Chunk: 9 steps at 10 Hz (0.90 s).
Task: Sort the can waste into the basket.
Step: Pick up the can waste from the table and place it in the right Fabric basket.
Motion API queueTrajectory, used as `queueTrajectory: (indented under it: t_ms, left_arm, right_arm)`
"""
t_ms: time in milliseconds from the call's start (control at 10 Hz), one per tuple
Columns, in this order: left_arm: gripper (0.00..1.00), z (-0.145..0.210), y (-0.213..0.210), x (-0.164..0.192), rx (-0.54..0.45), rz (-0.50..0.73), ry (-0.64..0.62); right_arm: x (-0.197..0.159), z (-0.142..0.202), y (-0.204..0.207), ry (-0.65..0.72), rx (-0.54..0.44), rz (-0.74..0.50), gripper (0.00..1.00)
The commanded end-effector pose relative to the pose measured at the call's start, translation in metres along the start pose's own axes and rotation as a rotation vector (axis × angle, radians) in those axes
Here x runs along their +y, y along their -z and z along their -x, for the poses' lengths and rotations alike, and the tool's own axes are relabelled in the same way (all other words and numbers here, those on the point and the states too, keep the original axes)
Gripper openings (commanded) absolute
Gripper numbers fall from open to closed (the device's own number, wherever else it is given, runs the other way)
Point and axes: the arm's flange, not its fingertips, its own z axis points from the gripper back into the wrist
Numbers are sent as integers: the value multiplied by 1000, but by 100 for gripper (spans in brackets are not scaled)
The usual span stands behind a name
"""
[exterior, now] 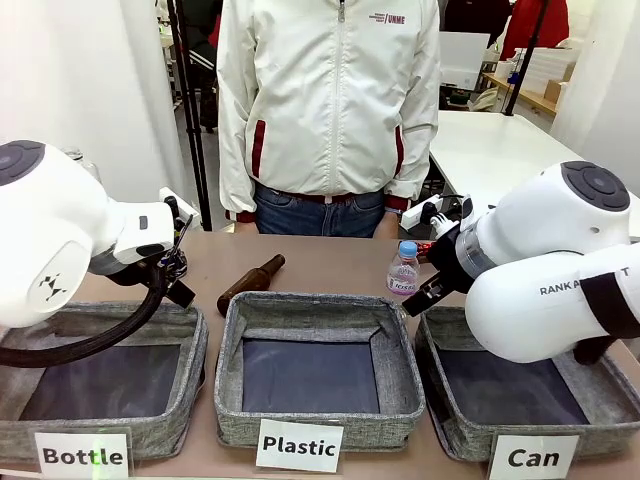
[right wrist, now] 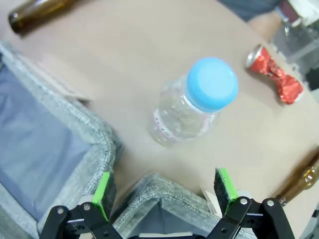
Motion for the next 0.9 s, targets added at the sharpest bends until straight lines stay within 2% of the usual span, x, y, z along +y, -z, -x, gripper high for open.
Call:
queueTrajectory:
  t_ms: [0, 400, 500, 600, 700, 800]
  left_arm:
    - [100, 0, 0, 0, 0, 0, 0]
    - [100, 0, 0, 0, 0, 0, 0]
    - [100, 1, -13, 2, 46, 18, -4]
    - [100, 0, -40, 1, 71, 51, -12]
    - [100, 9, -74, -4, -5, 109, -38]
    - [100, 15, -109, -12, -13, 166, -98]
  right_arm:
    - [0, 0, 0, 1, 0, 0, 100]
    - [0, 0, 0, 0, 0, 0, 100]
    - [-1, -5, -13, 4, 7, 5, 100]
    - [-6, -12, -40, 44, 73, -7, 100]
    - [-13, -16, -71, 118, 152, -39, 100]
    - [-20, -19, -107, 211, 158, -102, 100]
